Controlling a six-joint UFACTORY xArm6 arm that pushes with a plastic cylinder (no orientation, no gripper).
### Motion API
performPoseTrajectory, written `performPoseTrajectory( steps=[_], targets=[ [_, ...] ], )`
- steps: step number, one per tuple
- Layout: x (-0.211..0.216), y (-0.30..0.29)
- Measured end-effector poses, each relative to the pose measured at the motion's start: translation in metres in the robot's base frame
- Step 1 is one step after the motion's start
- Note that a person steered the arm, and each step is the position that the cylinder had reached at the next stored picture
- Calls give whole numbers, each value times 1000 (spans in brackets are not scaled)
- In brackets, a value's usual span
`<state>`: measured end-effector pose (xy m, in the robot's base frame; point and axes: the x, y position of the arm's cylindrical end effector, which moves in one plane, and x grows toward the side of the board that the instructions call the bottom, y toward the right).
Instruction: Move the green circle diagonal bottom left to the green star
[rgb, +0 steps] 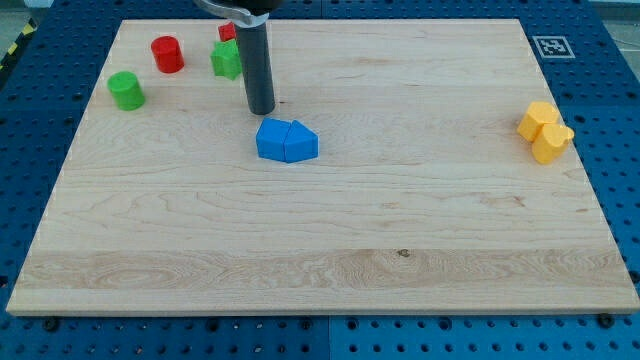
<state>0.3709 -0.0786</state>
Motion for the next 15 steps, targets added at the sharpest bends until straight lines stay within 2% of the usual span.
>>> performPoseTrajectory(
  steps=[1,3,7,11,14,15],
  targets=[
    [0,-6],
    [-28,-29],
    [-54,-106],
    [-60,-165],
    [-43,-170],
    [-58,-174]
  ],
)
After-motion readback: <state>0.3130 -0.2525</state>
